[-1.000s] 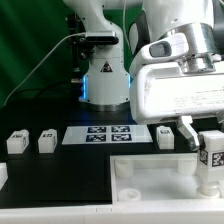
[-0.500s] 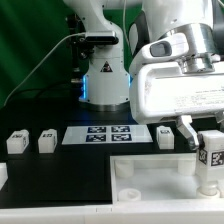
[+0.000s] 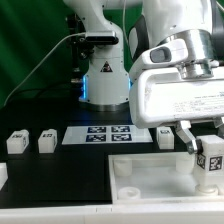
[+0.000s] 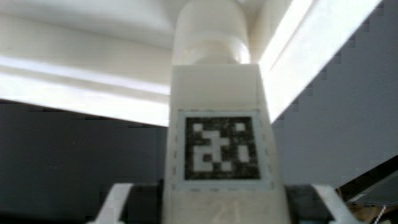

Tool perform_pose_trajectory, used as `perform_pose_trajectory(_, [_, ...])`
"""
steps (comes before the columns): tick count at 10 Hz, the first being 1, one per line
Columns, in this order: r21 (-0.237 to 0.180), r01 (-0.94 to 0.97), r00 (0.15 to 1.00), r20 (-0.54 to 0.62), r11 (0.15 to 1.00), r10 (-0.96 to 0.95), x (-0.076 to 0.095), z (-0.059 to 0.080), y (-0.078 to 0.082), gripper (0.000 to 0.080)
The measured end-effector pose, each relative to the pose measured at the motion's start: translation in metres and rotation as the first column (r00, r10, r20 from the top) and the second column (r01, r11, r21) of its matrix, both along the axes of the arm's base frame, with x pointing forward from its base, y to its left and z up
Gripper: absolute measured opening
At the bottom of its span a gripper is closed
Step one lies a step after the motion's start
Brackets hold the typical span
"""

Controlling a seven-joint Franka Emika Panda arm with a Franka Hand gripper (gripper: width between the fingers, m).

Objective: Assemble one leg

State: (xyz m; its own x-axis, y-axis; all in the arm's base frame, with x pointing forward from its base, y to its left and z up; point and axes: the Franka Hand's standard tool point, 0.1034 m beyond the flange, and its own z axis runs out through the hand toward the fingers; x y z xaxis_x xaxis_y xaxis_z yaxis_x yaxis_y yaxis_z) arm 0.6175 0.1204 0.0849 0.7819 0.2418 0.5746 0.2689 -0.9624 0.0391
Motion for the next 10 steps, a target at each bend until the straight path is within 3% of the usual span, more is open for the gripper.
perform_pose_trajectory(7, [0.011,0.022,1.0,-0.003,1.0,-0.022,0.009,0.0,0.001,0.0294])
perform_pose_trajectory(10, [0.01,0.022,1.0,-0.008,1.0,-0.022,0.012,0.0,-0.009,0.0294])
